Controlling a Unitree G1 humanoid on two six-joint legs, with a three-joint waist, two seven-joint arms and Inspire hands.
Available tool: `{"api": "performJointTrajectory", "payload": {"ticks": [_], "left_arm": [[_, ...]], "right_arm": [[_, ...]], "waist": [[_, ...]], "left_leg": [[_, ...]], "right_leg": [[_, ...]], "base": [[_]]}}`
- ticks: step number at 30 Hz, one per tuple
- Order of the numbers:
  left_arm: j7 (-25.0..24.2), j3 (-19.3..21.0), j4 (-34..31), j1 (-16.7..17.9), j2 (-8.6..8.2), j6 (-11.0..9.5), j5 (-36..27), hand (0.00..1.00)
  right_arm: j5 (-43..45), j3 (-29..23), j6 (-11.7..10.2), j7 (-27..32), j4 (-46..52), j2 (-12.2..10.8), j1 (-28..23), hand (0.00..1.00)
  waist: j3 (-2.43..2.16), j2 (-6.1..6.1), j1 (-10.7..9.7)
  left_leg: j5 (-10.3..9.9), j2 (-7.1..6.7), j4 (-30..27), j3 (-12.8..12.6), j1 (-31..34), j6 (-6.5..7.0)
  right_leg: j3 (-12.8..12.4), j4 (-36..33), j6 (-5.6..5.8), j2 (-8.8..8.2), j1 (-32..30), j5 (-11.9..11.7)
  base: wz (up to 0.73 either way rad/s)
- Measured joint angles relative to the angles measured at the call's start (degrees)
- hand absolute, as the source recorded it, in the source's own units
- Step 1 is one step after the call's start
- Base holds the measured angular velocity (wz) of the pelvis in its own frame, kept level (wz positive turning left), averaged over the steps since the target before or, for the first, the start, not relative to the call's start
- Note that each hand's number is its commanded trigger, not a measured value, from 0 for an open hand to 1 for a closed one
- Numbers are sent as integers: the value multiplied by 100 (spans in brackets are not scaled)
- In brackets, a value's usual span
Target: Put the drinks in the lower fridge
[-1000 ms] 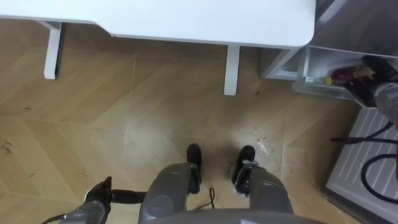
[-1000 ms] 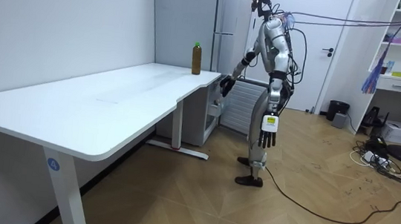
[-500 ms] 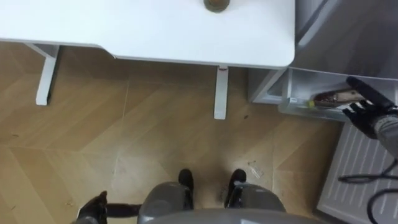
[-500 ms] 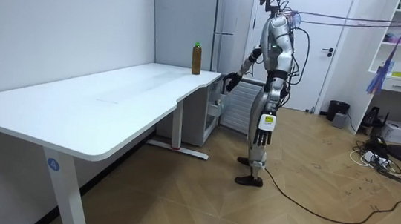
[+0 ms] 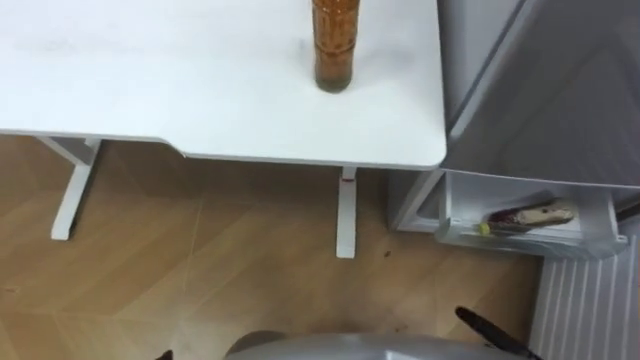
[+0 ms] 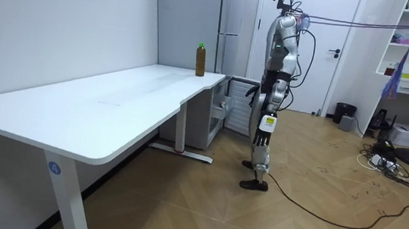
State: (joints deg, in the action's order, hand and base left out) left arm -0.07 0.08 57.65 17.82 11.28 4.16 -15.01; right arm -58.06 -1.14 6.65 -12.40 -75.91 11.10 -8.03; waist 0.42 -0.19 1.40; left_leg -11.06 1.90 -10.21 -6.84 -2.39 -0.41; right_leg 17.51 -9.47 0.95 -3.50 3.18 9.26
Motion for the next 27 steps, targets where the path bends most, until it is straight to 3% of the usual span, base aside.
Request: {"api": "performJointTrajectory", "payload": {"ticks": [5,12,21,27], "left_arm": [[141,322,309,14,-152,-29,179,0],[351,428,463,-152,-181,223,222,0],[517,421,458,-583,-190,264,354,0],[619,421,457,-623,-248,171,348,0]], "right_arm": [[905,-8,-57,-40,-16,-125,-38,0],[2564,51,-89,177,-46,-111,214,0],[3551,116,-110,540,227,-139,314,0],[3588,177,-230,603,210,-144,345,0]], "waist": [[7,-70,-109],[10,-168,-91],[13,-172,-21],[7,-131,-61]], "left_leg": [[-28,-27,61,87,-146,-16],[-59,-29,94,74,-240,-15],[-153,31,77,-83,-329,-26],[-172,37,54,-94,-334,-26]], "right_leg": [[68,100,32,1,157,39],[-61,138,37,24,194,41],[-359,78,23,93,248,33],[-564,91,15,136,222,28]], "base": [[9],[-4],[-9],[-3]]}}
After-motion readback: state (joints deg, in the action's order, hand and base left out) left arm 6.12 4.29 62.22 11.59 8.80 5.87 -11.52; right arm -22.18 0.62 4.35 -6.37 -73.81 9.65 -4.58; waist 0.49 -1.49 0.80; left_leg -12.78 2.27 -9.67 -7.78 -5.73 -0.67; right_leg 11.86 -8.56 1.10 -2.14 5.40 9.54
